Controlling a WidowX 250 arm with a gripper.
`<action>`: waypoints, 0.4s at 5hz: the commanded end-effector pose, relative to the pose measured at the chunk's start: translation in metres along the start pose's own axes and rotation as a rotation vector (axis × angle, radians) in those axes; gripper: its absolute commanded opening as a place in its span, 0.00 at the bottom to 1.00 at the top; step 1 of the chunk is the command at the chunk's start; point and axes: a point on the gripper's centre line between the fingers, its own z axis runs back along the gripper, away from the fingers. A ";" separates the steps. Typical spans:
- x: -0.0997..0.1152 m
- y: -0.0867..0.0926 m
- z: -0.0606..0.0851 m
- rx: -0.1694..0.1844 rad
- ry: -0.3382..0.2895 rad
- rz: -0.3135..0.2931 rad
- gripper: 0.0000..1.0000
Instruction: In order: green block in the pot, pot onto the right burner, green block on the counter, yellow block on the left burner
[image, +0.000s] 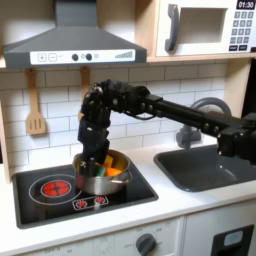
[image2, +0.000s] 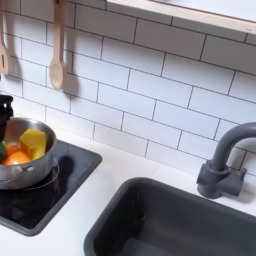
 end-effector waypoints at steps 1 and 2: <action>-0.002 -0.008 0.006 -0.008 -0.010 -0.028 1.00; -0.006 -0.013 0.001 -0.010 0.005 -0.039 1.00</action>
